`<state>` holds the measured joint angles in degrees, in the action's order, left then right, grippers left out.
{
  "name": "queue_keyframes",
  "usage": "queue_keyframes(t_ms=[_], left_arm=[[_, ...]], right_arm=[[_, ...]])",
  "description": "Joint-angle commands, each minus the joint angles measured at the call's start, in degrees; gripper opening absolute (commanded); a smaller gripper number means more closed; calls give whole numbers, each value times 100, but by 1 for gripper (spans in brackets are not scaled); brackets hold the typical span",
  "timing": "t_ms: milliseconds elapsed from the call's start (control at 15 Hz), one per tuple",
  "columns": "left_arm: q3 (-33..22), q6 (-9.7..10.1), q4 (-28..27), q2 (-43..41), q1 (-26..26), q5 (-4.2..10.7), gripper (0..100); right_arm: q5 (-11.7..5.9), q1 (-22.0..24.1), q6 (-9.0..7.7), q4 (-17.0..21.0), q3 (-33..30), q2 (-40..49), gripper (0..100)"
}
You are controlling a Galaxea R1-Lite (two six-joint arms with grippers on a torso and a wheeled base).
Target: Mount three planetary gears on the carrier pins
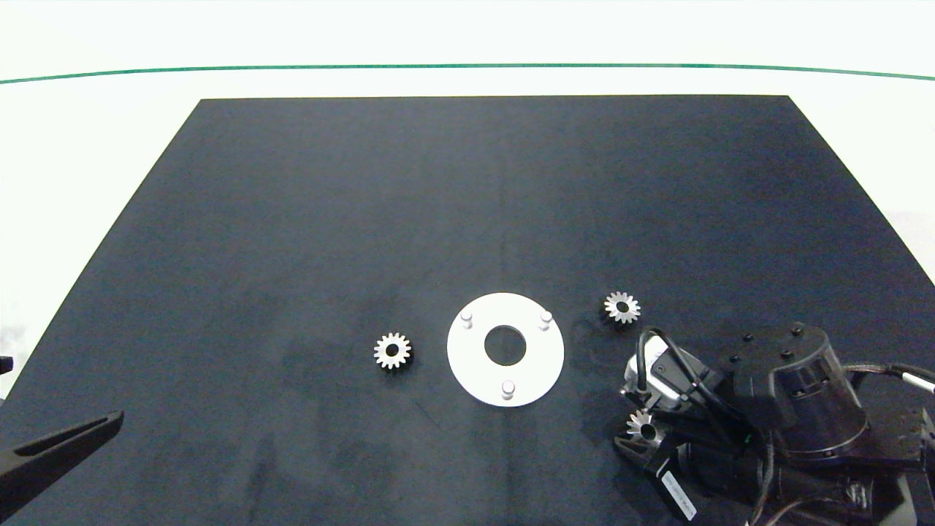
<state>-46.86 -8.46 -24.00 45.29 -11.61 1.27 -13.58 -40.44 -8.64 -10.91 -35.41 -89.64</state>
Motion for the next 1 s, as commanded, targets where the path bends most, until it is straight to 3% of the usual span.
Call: queue_keyframes(t_ms=[67, 1000], left_arm=[[1, -7, -17, -2, 0, 5, 100], [-69, -15, -25, -11, 9, 5, 100]], right_arm=[[-4, -8, -6, -16, -1, 43, 0], [-13, -78, -76, -16, -203, 456, 0]])
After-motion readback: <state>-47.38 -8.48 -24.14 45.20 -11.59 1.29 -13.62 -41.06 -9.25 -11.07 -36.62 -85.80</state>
